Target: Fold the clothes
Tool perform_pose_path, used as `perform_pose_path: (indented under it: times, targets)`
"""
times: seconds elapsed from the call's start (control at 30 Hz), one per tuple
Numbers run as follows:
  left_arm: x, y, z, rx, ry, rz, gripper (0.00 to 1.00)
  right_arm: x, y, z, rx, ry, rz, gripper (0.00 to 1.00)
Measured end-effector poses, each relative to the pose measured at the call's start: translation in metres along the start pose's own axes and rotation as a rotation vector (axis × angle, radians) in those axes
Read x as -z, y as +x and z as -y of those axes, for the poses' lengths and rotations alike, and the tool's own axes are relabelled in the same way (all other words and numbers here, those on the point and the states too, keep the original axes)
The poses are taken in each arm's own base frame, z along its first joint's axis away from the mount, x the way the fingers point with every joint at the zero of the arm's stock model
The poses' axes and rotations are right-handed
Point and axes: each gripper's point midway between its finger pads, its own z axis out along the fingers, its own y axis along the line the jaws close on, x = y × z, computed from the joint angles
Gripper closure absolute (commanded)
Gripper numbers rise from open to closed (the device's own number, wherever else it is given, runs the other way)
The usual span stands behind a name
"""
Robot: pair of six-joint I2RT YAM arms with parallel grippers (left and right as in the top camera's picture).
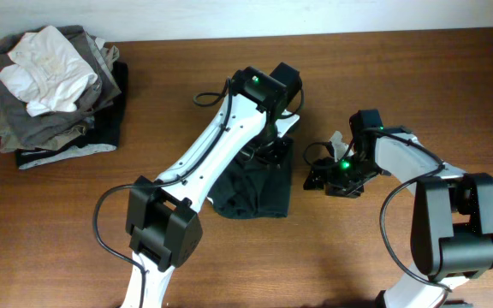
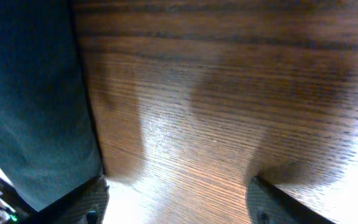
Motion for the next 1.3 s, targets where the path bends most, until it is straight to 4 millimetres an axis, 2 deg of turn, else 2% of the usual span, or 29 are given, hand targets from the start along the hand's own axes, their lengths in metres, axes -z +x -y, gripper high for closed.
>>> perform_pose_path:
  times: [0.1,0.33,0.47,0.53,0.6,0.63,0.7,0.73,0.77,0.8,0.87,0.93,1.0,1.07,1.13,1.23,1.27,1.3]
  targets:
    - [0.000,-0.005,0.005,-0.005,0.024,0.021,0.78,-0.003,0.001,-0.004,0.007,-0.006,-0.008,0.32]
    - [-0.003,-0.005,0.022,-0.038,0.050,0.024,0.74,-0.006,0.000,-0.009,0.011,-0.010,-0.006,0.31]
    - [-0.011,-0.008,0.036,-0.069,0.064,0.022,0.74,-0.006,0.000,-0.009,0.008,-0.010,-0.006,0.30]
    - [-0.020,-0.008,0.039,-0.074,0.067,0.004,0.75,-0.006,0.000,-0.009,0.008,-0.009,-0.006,0.20]
    - [-0.024,-0.008,0.038,-0.070,0.060,-0.011,0.73,-0.005,0.000,-0.012,0.005,-0.027,-0.006,0.16]
    - [-0.019,-0.010,0.033,-0.063,0.046,-0.004,0.71,-0.005,0.000,-0.012,0.000,-0.034,-0.004,0.16]
    - [0.009,-0.019,0.016,-0.036,0.000,0.046,0.67,-0.004,-0.001,-0.011,-0.007,-0.040,-0.003,0.16]
    - [0.026,-0.023,0.006,-0.017,-0.020,0.084,0.64,-0.003,-0.001,-0.010,-0.012,-0.042,-0.001,0.16]
    - [0.043,-0.027,-0.007,0.009,-0.035,0.124,0.55,-0.002,-0.002,-0.008,-0.019,-0.045,0.001,0.15]
    - [0.066,-0.031,-0.026,0.050,-0.054,0.182,0.48,0.001,-0.003,-0.004,-0.035,-0.046,0.008,0.15]
    - [0.094,-0.028,-0.063,0.134,-0.081,0.239,0.39,0.006,-0.006,0.004,-0.064,-0.050,0.020,0.14]
    - [0.105,-0.024,-0.097,0.212,-0.102,0.259,0.32,0.012,-0.008,0.013,-0.100,-0.055,0.031,0.14]
    - [0.105,-0.018,-0.123,0.275,-0.114,0.248,0.24,0.018,-0.008,0.024,-0.139,-0.058,0.039,0.13]
    - [0.098,-0.010,-0.147,0.327,-0.119,0.216,0.23,0.023,-0.008,0.032,-0.165,-0.060,0.047,0.12]
    - [0.082,0.003,-0.169,0.386,-0.113,0.154,0.23,0.027,-0.008,0.039,-0.187,-0.063,0.054,0.11]
    - [0.044,0.015,-0.185,0.417,-0.025,0.070,0.23,0.030,-0.009,0.043,-0.195,-0.066,0.059,0.10]
    - [0.035,0.018,-0.185,0.416,0.009,0.053,0.23,0.030,-0.008,0.043,-0.190,-0.065,0.058,0.09]
    - [0.010,0.023,-0.178,0.382,0.112,0.016,0.23,0.030,-0.008,0.043,-0.186,-0.065,0.057,0.09]
